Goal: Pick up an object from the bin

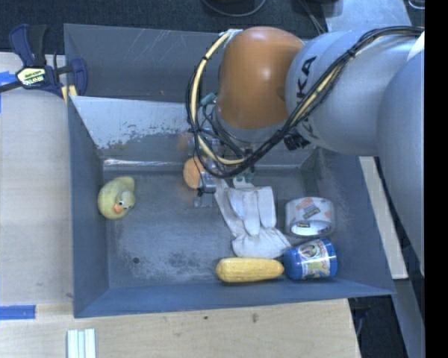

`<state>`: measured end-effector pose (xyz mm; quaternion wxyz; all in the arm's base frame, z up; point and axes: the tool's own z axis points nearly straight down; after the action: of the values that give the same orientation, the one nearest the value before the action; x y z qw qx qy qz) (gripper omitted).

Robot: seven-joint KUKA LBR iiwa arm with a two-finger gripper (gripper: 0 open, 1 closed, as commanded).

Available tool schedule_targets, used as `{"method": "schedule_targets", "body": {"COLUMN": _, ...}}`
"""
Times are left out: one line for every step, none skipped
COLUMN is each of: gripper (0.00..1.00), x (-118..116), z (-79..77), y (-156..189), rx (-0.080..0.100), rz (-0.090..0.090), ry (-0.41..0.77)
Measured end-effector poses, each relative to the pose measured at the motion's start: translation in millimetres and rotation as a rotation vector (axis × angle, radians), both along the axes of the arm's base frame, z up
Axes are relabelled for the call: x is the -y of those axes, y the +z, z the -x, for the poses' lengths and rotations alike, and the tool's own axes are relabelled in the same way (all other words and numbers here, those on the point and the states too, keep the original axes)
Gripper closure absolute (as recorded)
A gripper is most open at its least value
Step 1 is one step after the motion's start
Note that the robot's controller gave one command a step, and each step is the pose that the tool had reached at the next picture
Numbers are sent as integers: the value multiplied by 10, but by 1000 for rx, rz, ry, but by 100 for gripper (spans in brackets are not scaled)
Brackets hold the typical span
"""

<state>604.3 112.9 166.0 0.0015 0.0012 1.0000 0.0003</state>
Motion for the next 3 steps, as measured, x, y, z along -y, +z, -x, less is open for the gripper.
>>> {"method": "schedule_targets", "body": {"gripper": 0, "x": 0, "z": 0, "y": 0, "rx": 0, "rz": 0, "ry": 0}}
{"method": "schedule_targets", "body": {"gripper": 100, "x": 482, "z": -130, "y": -790, "rx": 17, "rz": -9, "ry": -134}}
{"method": "schedule_targets", "body": {"gripper": 0, "x": 495, "z": -141, "y": -812, "rx": 28, "rz": -8, "ry": -135}}
